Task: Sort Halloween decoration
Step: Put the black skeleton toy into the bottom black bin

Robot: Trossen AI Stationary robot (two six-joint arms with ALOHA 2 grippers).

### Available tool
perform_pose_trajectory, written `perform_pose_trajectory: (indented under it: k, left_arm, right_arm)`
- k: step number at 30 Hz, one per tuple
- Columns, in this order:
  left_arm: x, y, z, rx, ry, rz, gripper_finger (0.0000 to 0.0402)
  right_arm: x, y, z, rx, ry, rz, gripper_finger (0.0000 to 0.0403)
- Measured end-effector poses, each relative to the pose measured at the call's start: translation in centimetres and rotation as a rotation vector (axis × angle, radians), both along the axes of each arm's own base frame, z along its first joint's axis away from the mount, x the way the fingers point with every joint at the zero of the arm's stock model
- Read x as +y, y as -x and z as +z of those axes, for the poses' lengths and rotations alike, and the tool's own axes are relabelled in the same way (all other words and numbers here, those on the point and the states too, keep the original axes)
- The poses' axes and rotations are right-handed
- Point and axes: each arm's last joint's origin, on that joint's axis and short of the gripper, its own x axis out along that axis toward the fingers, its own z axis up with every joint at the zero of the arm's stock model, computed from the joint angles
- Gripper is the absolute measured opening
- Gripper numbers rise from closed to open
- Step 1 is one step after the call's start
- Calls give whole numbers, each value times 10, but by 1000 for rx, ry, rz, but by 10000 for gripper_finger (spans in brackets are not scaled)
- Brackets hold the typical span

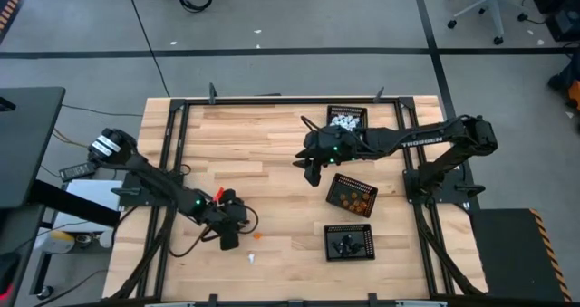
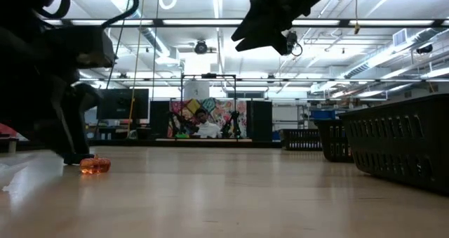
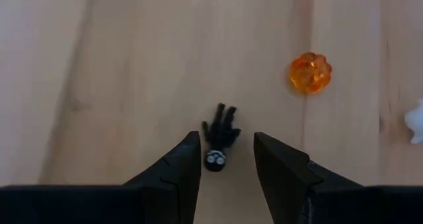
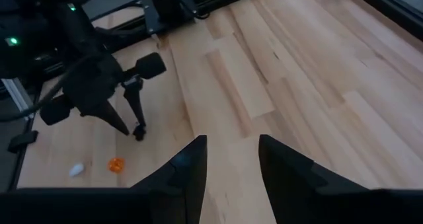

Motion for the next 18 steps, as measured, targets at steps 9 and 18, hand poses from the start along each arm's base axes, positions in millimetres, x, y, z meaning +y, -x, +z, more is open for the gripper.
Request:
perform_pose_trajectory:
  k: [9,18]
  left_arm:
    - [-3,-8,-16,16,-2,33,141]
    - [-2,-7,-17,31,-2,32,22]
  right_arm:
    - [3,-1,1,-15,0,10,142]
    - [3,-1,2,-20,3,12,142]
